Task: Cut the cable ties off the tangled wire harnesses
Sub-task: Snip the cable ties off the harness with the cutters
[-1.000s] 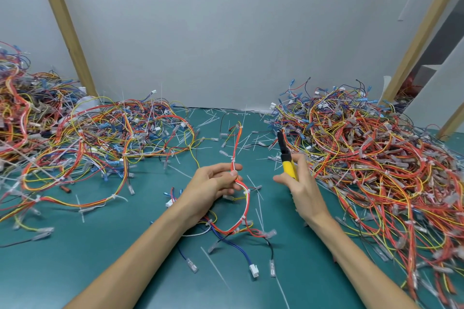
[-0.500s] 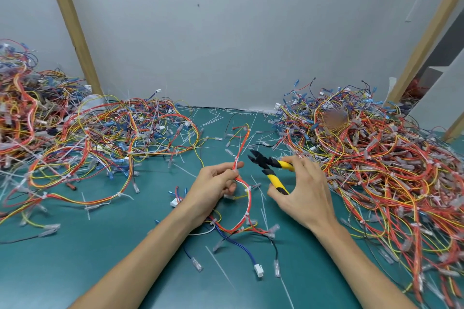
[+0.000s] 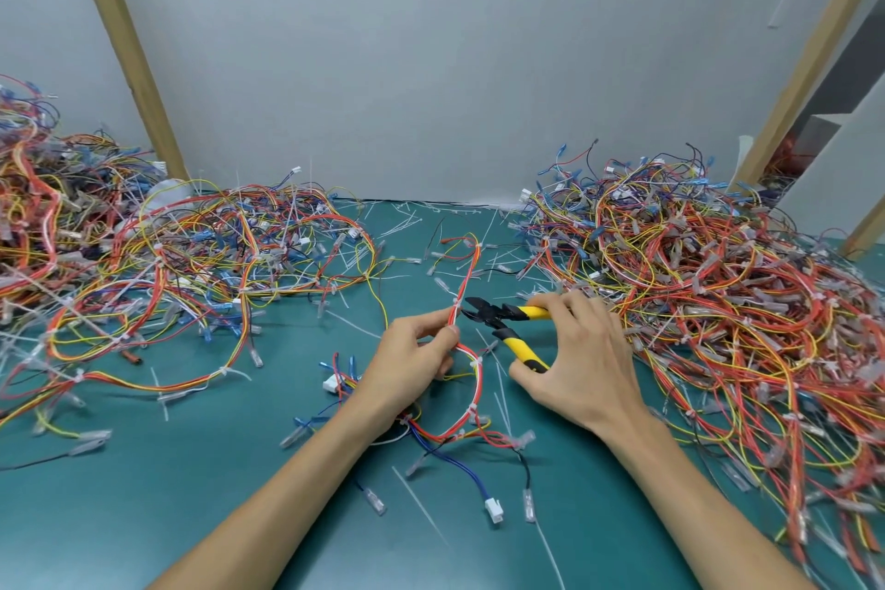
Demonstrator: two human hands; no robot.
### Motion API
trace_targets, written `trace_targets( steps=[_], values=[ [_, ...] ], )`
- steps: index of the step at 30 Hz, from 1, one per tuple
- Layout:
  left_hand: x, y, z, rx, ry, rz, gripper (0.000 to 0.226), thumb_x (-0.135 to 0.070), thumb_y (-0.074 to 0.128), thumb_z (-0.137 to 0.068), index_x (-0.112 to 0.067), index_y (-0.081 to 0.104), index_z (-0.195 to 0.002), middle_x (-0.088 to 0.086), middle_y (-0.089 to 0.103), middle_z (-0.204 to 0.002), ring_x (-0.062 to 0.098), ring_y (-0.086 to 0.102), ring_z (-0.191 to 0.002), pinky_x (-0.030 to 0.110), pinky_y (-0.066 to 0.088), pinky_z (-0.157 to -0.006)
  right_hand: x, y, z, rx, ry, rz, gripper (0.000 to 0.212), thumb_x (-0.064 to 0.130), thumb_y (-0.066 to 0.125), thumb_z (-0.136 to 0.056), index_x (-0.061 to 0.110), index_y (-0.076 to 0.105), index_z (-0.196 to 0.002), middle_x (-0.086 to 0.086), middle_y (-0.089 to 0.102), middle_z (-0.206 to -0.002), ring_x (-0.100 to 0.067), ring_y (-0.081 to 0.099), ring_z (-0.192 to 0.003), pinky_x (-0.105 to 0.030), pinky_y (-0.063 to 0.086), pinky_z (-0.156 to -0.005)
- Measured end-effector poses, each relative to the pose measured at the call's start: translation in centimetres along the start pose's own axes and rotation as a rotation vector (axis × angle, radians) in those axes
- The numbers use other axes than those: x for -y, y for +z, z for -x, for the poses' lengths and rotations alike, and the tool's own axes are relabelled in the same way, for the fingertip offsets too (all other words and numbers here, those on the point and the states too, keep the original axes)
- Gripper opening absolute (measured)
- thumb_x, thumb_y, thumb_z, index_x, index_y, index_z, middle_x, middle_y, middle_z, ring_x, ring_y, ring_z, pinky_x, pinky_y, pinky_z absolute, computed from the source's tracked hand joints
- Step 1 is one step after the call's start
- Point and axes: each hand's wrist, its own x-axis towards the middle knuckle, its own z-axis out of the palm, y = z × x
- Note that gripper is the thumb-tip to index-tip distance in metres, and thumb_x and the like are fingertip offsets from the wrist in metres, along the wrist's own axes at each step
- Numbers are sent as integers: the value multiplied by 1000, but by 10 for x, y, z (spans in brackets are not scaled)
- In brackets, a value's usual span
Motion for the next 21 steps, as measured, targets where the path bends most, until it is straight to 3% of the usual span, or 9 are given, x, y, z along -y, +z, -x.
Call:
trace_targets(
  steps=[4,10,13,16,21],
  values=[
    [-1,1,3,-9,29,-106,28,-13,50,-97,-28,71,-105,-12,42,-47,7,36,-46,15,33,-49,5,1,1,-15,10,-29,58,54,57,-62,25,58,-112,6,50,-98,-19,44,-91,-32,35,-77],
    [2,2,4,8,85,-253,23,-20,49,-96,-28,62,-79,-7,37,-53,16,34,-53,27,29,-53,7,0,2,-49,6,-47,57,54,56,-62,24,60,-111,5,53,-98,-19,46,-91,-34,41,-80],
    [5,2,3,5,93,-287,16,-23,49,-96,-20,62,-86,-4,38,-57,16,33,-56,29,28,-55,8,1,2,-33,-3,-49,56,54,54,-63,24,60,-110,5,53,-98,-19,45,-91,-33,41,-81],
    [6,1,2,4,87,-290,16,-25,49,-96,-24,64,-89,-6,38,-56,16,32,-56,29,28,-54,8,2,2,-21,-8,-45,55,56,52,-63,25,60,-108,6,55,-97,-20,49,-91,-35,44,-82],
    [4,1,4,9,88,-301,19,-23,48,-96,-24,59,-81,-3,35,-56,17,29,-57,30,25,-54,6,3,1,-24,-4,-11,48,58,51,-61,29,61,-99,10,57,-85,-18,54,-84,-28,42,-65]
  ],
)
